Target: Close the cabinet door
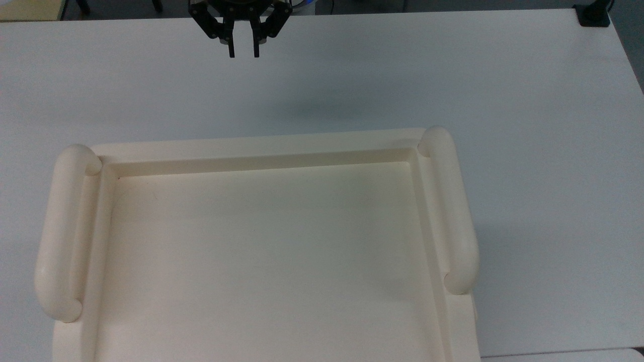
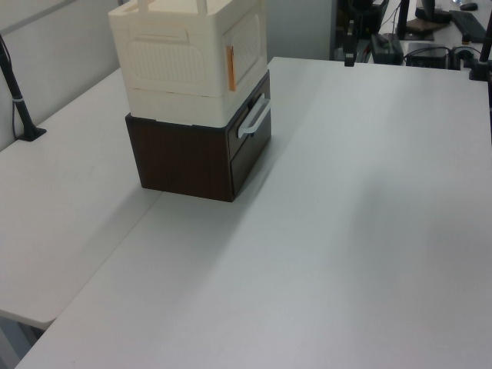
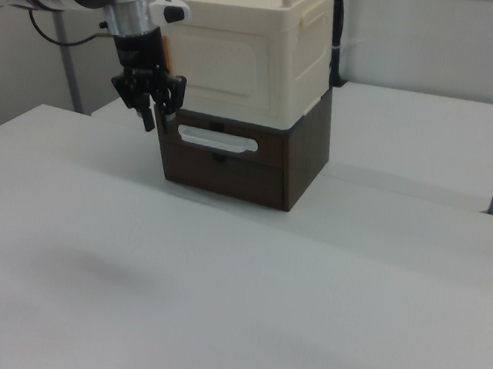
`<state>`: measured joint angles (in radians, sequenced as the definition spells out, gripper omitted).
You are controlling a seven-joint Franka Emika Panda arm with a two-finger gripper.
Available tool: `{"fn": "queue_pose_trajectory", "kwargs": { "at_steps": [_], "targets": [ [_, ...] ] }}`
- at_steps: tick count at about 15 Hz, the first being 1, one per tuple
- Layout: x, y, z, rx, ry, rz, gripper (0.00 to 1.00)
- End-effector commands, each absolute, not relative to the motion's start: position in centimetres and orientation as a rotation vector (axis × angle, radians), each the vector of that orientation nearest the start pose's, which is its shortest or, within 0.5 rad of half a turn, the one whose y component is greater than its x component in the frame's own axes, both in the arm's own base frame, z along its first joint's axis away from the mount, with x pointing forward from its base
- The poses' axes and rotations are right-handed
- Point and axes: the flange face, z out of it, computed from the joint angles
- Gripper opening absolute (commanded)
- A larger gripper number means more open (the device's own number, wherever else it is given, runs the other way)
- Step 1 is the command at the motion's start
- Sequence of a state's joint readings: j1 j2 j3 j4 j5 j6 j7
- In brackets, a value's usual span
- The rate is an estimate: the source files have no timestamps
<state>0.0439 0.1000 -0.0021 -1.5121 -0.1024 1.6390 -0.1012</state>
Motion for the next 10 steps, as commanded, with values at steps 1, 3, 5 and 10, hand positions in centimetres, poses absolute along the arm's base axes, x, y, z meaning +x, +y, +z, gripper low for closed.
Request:
{"fn": "queue_pose_trajectory", "kwargs": {
  "at_steps": [1,3,5,10],
  "targets": [
    [57.39,1.23,60.19,-3.256,-0.204,-0.014,1.00],
    [57.18,1.00,60.16,-3.255,-0.131,-0.013,1.00],
    [57.02,1.09,59.92,-3.257,-0.054,-0.010,1.00],
    [57.01,1.39,59.86,-3.253,-0.053,-0.003,1.00]
  ]
}}
